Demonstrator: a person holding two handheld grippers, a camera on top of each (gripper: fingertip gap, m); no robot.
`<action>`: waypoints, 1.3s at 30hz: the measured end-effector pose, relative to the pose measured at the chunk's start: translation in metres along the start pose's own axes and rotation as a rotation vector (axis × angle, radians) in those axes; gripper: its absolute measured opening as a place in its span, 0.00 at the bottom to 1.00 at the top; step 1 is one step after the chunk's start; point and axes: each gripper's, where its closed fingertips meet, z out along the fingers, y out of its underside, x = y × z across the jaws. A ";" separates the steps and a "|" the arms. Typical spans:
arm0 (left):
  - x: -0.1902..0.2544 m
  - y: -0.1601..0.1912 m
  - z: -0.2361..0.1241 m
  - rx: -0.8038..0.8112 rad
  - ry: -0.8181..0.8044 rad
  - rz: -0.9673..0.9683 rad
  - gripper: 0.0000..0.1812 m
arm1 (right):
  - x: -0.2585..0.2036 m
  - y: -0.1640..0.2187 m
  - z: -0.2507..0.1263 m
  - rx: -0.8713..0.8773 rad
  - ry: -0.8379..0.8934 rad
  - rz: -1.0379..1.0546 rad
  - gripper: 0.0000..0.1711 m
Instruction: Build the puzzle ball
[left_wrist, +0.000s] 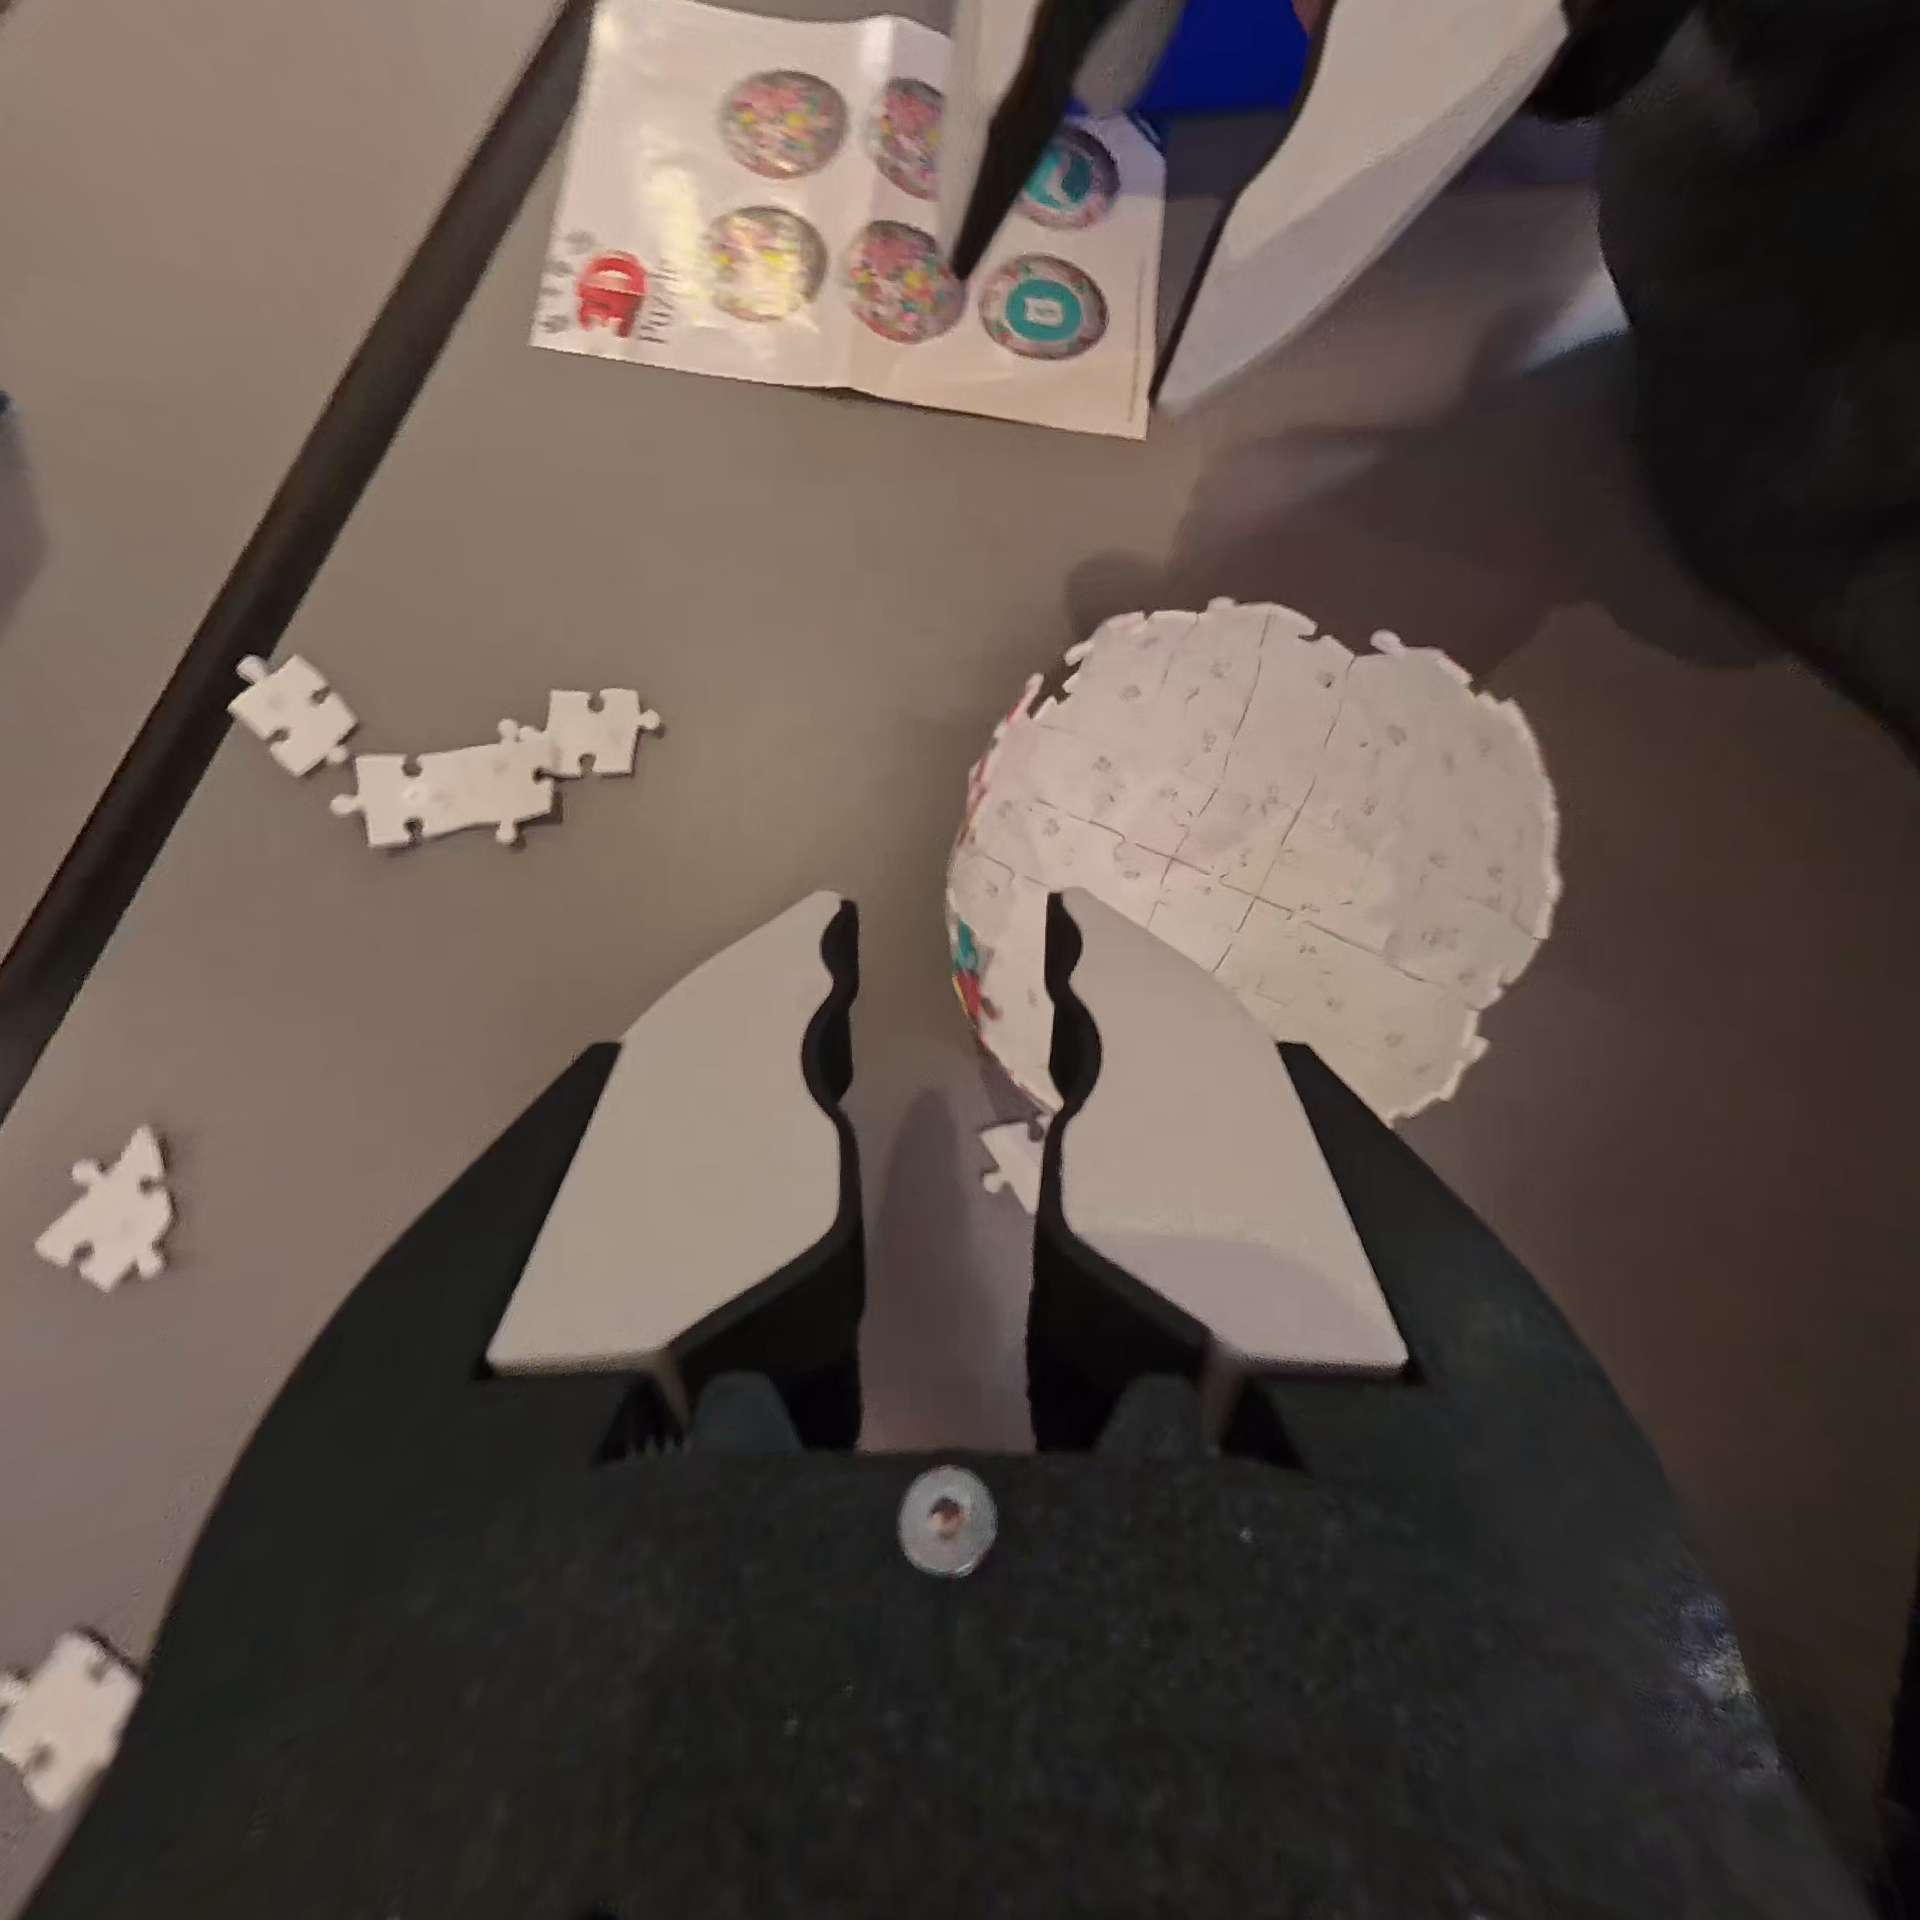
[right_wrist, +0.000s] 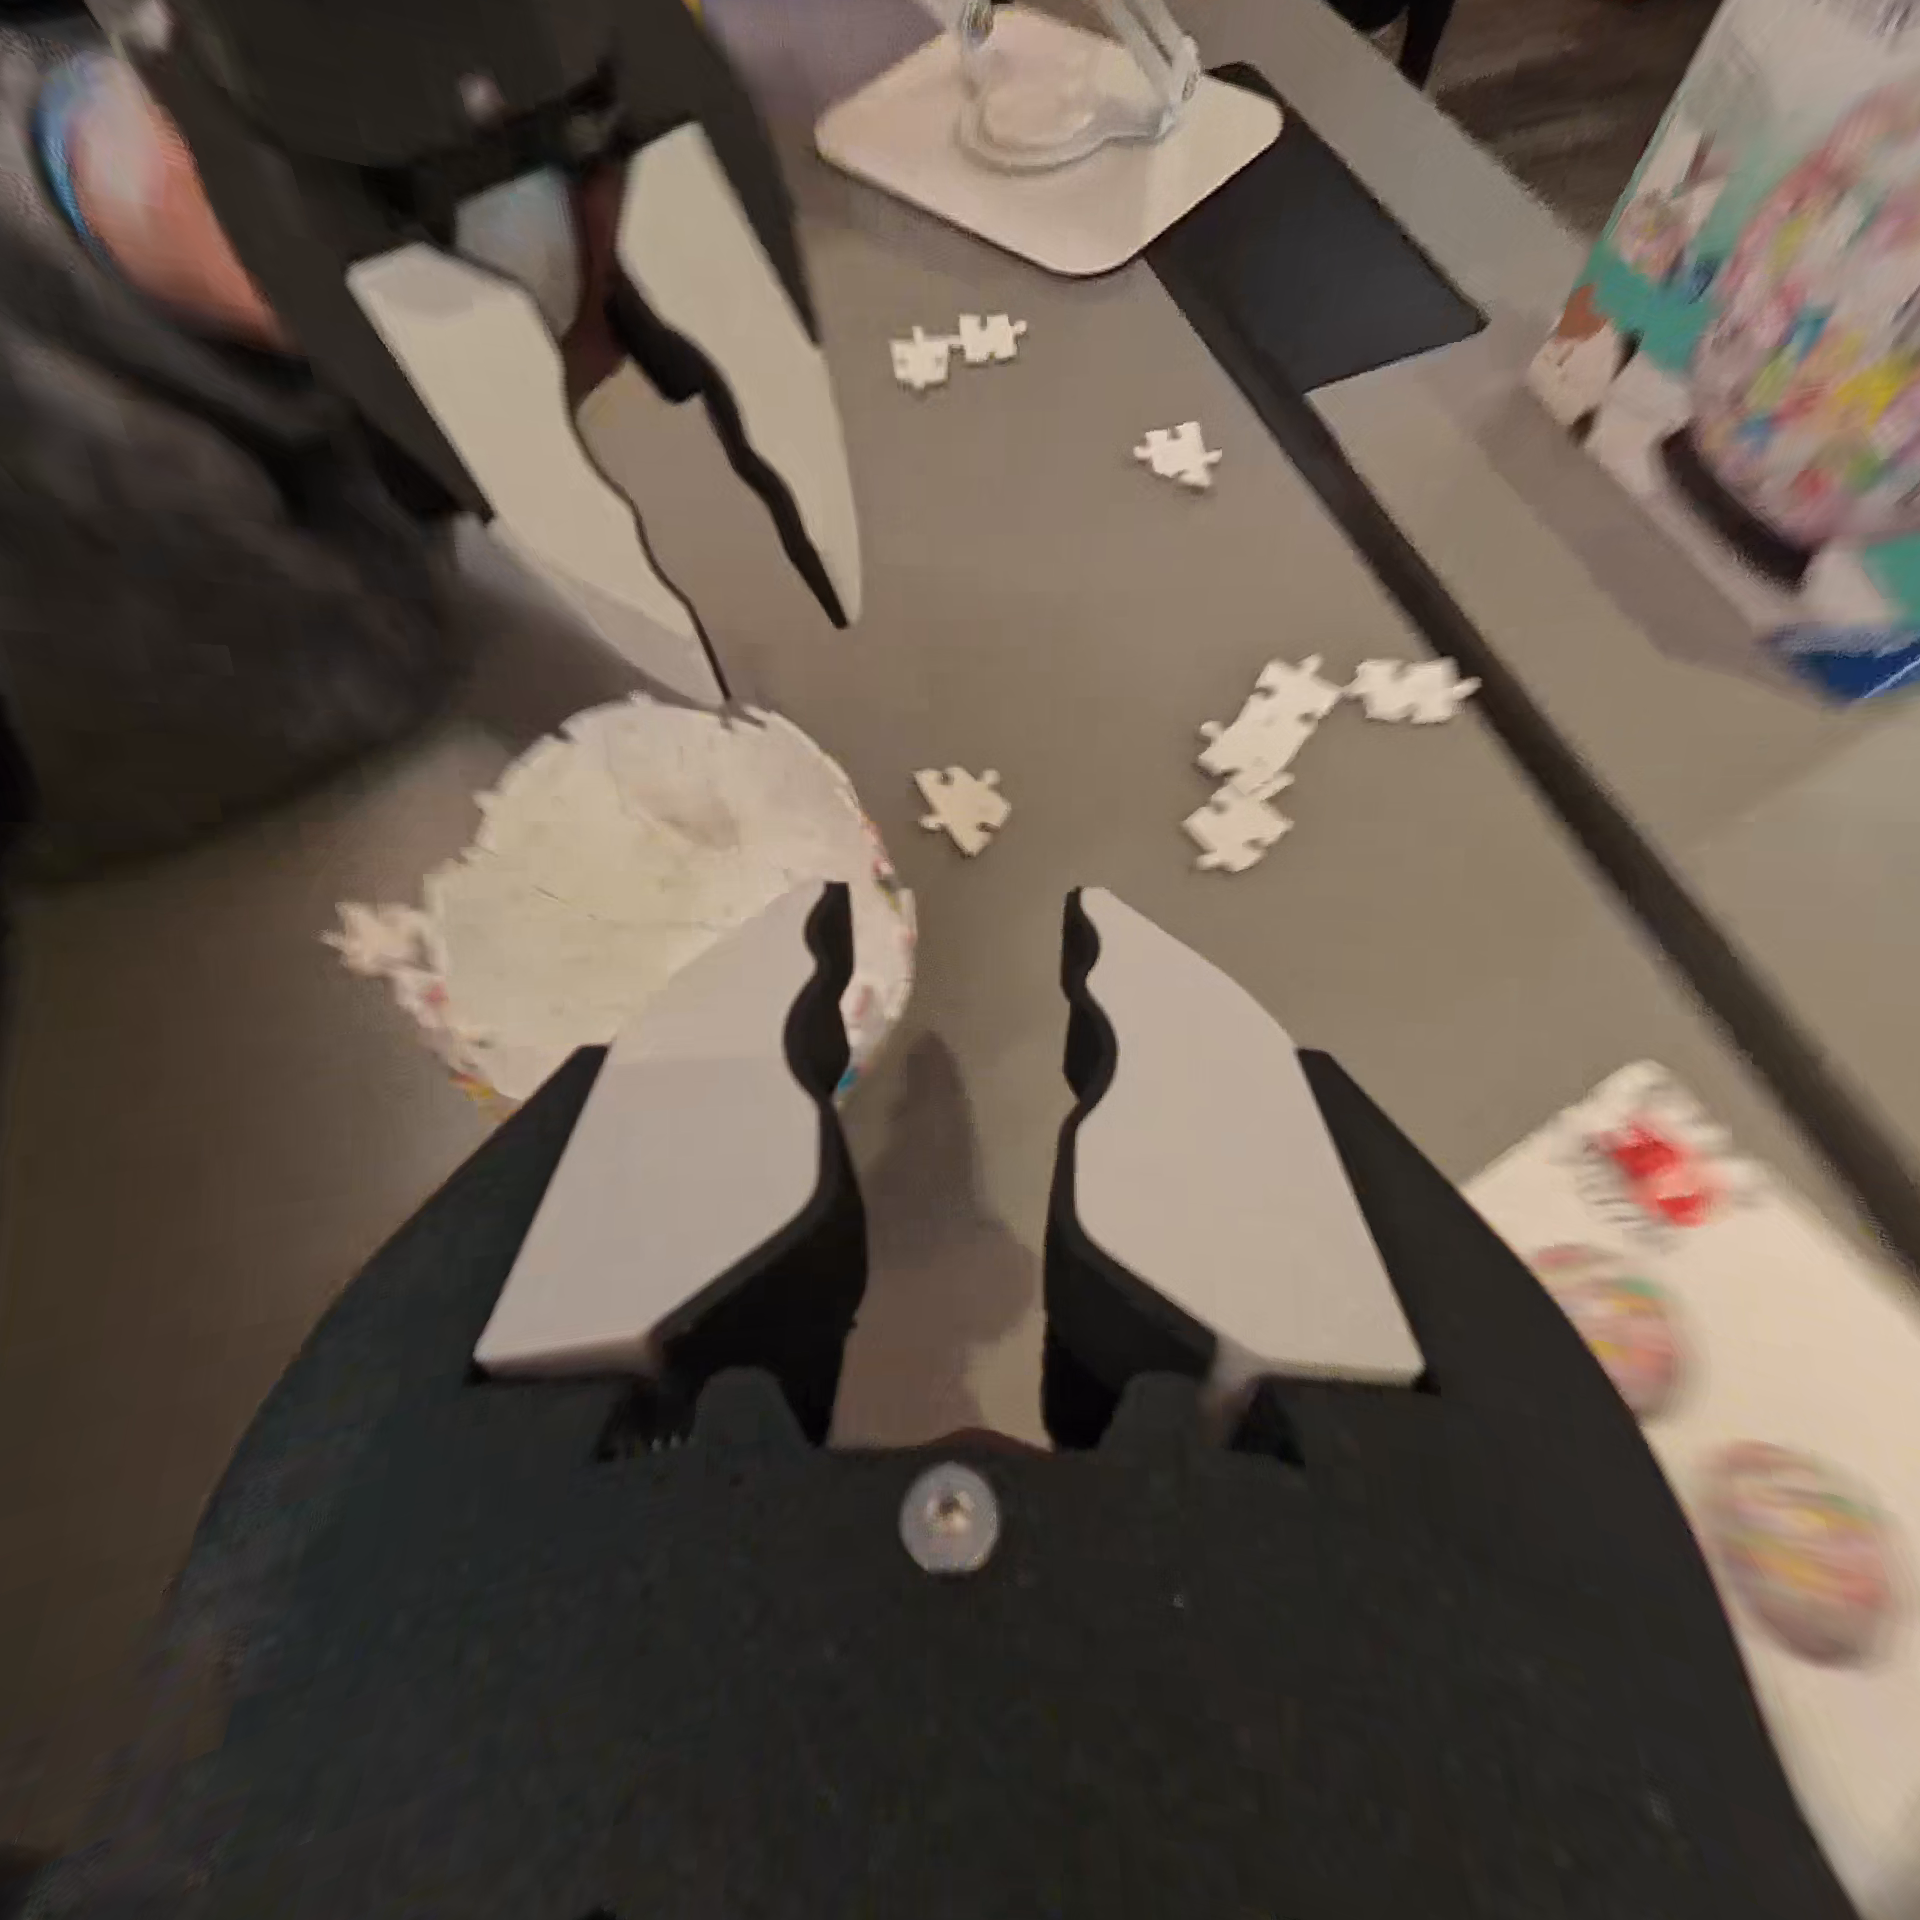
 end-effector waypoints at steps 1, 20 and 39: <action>0.008 0.001 -0.005 0.022 -0.001 -0.024 0.19 | -0.008 0.003 -0.001 0.040 -0.083 0.117 0.22; 0.123 0.030 0.035 0.182 -0.135 -0.085 0.08 | -0.081 0.045 -0.025 0.366 0.097 0.396 0.32; 0.110 0.068 0.050 0.118 -0.181 -0.075 0.07 | -0.085 0.032 -0.027 0.335 0.093 0.259 0.35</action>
